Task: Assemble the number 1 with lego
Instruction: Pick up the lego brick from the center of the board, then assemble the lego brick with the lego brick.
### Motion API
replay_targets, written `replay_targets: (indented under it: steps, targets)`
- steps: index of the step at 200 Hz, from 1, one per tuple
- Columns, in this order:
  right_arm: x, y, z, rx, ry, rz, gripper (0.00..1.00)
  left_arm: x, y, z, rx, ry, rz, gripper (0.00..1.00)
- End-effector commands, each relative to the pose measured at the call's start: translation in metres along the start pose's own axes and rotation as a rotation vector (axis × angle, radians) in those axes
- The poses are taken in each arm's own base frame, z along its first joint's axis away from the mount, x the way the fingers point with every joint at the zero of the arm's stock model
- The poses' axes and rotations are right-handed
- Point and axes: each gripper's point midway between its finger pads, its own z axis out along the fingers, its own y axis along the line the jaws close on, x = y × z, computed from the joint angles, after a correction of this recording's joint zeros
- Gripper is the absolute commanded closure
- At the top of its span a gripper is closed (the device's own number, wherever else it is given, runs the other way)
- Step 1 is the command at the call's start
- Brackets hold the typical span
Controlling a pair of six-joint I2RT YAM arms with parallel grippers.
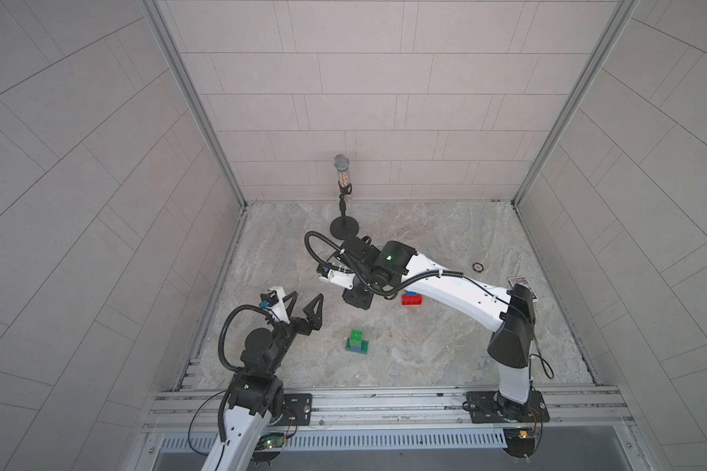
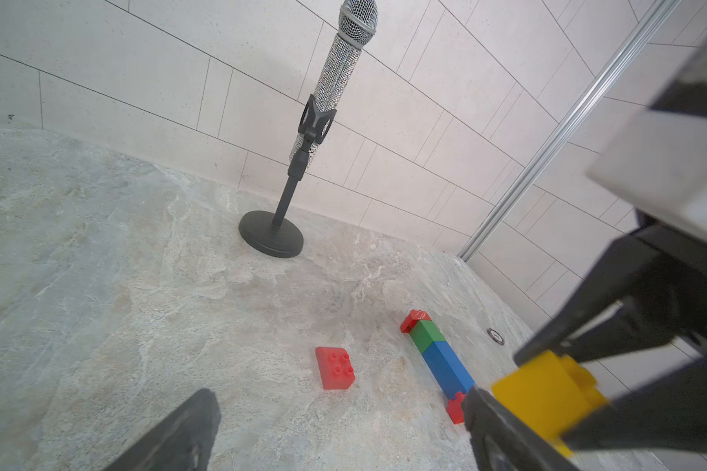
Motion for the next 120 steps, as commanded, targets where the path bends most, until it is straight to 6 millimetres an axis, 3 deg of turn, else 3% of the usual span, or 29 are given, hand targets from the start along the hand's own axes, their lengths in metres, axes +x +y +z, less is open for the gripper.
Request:
replay_targets:
  steps: [1,46,120]
  targets:
    - [0.042,0.032,0.02,-0.073,0.165,-0.095,1.0,0.002,0.003,0.0,-0.005,-0.009,-0.005,0.0]
    - [0.048,0.054,0.032,-0.074,0.158,-0.112,1.0,0.002,0.002,0.0,-0.003,-0.009,-0.004,0.0]
    - [0.042,0.054,0.026,-0.054,0.124,-0.105,1.0,0.002,0.002,0.0,0.0,-0.009,-0.004,0.0]
